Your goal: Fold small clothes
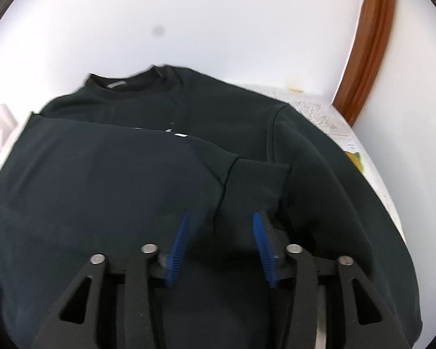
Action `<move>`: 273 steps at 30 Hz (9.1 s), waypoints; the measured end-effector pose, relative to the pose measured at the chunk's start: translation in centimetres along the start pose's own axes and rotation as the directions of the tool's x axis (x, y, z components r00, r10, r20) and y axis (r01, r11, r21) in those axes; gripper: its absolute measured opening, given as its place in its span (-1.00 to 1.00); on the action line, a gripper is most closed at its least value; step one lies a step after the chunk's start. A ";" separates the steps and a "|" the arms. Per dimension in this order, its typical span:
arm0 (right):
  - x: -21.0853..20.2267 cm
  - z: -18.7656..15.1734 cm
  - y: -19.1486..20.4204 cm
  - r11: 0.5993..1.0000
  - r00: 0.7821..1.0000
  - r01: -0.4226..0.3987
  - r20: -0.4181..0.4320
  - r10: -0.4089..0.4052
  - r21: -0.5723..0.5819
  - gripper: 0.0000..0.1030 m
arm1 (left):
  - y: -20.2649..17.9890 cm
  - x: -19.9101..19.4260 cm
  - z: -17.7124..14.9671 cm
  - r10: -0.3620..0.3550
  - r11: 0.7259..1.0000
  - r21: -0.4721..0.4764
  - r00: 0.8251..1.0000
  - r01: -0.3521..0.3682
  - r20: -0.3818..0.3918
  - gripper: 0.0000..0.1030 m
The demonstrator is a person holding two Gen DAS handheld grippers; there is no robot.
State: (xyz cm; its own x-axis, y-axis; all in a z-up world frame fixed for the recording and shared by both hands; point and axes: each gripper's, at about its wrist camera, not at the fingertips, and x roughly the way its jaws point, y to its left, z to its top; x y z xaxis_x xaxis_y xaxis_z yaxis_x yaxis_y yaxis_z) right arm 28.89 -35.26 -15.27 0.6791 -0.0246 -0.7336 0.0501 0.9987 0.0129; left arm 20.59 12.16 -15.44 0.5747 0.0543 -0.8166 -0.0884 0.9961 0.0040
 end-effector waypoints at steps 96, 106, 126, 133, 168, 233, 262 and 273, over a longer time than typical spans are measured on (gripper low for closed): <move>-10.0 -17.0 -5.8 0.991 0.999 -0.022 -0.041 0.028 0.129 0.29 | 0.1 -1.2 -4.3 -0.122 0.992 0.005 0.992 0.122 -0.038 0.13; -11.5 -21.4 -4.2 0.998 0.999 -0.034 0.001 0.034 0.055 -0.84 | -1.3 -2.6 -6.2 -0.103 0.995 0.013 0.995 0.103 -0.003 -0.84; -13.9 -18.4 -15.2 0.960 0.967 0.220 0.087 -0.238 0.174 0.33 | -2.3 -5.0 -4.8 -0.064 0.998 0.009 0.998 0.063 0.027 0.02; -10.6 -19.1 -22.2 0.919 0.949 0.312 -0.043 -0.311 0.243 0.33 | -3.5 -2.9 -1.9 -0.039 0.999 -0.010 0.999 0.039 0.024 0.03; -9.2 8.5 16.5 0.957 0.907 -0.025 0.397 0.144 -0.290 -0.70 | -1.1 1.0 0.0 0.032 0.998 -0.048 0.999 -0.031 0.021 0.26; 4.3 -0.9 -1.8 1.000 0.994 0.025 0.108 -0.026 0.008 -0.10 | -23.1 8.9 17.8 0.027 0.949 0.307 0.991 -0.066 0.132 -0.80; 3.8 -1.5 -2.4 0.999 0.988 -0.021 0.155 0.016 0.031 0.14 | -5.9 7.6 16.7 0.108 0.994 0.011 0.992 -0.109 0.063 -0.68; -1.4 -2.4 -2.4 0.999 0.989 -0.034 0.147 0.033 0.007 0.30 | -2.8 2.5 10.8 0.039 0.999 -0.018 0.999 -0.039 0.019 -0.49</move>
State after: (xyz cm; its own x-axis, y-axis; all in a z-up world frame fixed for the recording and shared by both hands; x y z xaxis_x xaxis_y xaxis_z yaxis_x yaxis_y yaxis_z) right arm 26.03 -37.54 -15.91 0.7804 0.0015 -0.6253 0.0321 0.9986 0.0425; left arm 31.10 10.23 -11.27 0.5863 0.0946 -0.8046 -0.1254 0.9918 0.0252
